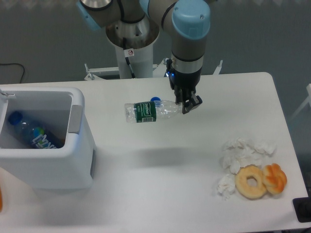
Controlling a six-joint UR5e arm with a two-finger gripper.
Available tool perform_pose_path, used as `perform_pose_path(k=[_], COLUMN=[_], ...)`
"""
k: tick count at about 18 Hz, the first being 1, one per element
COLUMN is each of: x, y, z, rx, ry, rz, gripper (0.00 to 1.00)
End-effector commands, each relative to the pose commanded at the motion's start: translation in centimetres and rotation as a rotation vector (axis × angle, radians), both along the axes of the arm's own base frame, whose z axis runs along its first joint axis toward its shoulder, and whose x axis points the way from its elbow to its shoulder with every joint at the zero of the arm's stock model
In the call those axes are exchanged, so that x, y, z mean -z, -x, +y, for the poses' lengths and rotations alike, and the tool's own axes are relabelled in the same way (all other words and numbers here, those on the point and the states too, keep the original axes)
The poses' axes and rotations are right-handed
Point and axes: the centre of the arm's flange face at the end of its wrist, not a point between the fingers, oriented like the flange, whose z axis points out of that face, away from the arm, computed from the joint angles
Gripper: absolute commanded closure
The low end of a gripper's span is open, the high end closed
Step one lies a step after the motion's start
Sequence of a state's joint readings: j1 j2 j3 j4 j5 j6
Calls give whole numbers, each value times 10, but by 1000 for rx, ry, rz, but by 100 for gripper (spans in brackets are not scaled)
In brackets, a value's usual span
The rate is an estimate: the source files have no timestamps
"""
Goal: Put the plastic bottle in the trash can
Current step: 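Lift the held green-label plastic bottle upward with the gripper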
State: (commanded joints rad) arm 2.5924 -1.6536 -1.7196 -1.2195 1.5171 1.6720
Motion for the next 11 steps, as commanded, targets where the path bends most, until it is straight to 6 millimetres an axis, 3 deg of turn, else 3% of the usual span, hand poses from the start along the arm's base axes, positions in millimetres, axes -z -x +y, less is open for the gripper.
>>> perform_pose_path(k=[2, 7, 11], x=[1, -22, -55], y=[0, 7, 4], z=[0, 1, -4], rx=[0, -19, -63], ry=[3, 14, 47], rz=[0, 51, 79], gripper=[64, 64, 64])
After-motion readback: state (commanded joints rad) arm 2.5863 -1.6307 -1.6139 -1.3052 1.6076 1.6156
